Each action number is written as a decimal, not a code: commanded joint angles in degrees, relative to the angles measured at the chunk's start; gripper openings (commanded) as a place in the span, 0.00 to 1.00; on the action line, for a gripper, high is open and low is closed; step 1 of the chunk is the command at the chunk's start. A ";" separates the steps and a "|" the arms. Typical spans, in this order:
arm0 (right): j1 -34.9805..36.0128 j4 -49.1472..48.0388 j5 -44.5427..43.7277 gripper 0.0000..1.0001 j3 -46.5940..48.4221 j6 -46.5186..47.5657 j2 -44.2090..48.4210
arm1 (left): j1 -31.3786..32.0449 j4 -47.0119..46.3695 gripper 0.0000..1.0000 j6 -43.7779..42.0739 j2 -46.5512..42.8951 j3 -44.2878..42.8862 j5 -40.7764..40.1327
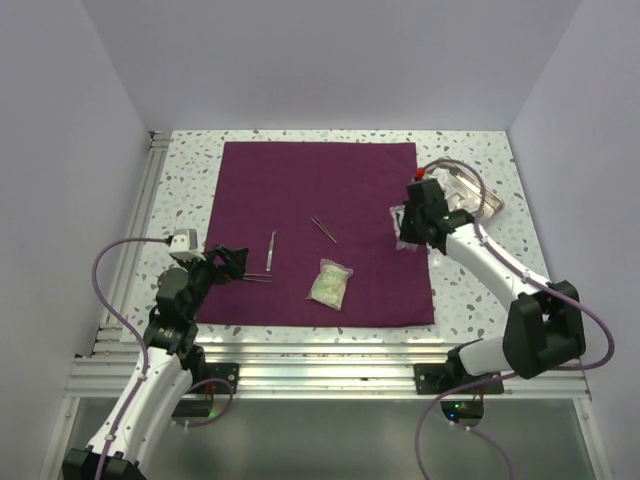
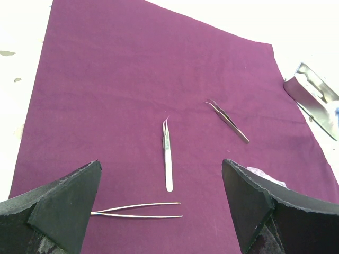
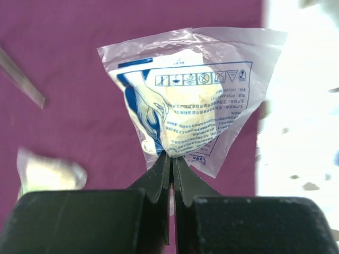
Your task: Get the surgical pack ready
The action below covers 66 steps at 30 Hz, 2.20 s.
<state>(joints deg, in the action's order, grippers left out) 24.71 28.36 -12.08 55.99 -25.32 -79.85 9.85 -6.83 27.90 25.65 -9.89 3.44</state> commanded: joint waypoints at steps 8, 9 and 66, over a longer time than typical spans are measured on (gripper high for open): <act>-20.66 -1.29 -0.93 0.00 17.29 -5.09 -8.81 | 0.52 -2.93 1.00 0.14 0.01 -1.18 -0.01; -22.32 -1.38 -0.84 0.00 18.53 -5.35 -10.05 | 0.52 -2.93 1.00 0.14 0.01 -1.18 -0.01; 17.39 -10.51 7.60 0.63 -1.85 -12.12 -6.54 | 1.23 -2.40 1.00 -0.04 -0.51 -1.53 -0.37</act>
<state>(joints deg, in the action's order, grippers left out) 40.51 20.47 -1.91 53.01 -34.59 -84.36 10.66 -6.81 27.90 25.63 -9.89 3.18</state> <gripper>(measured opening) 0.631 0.997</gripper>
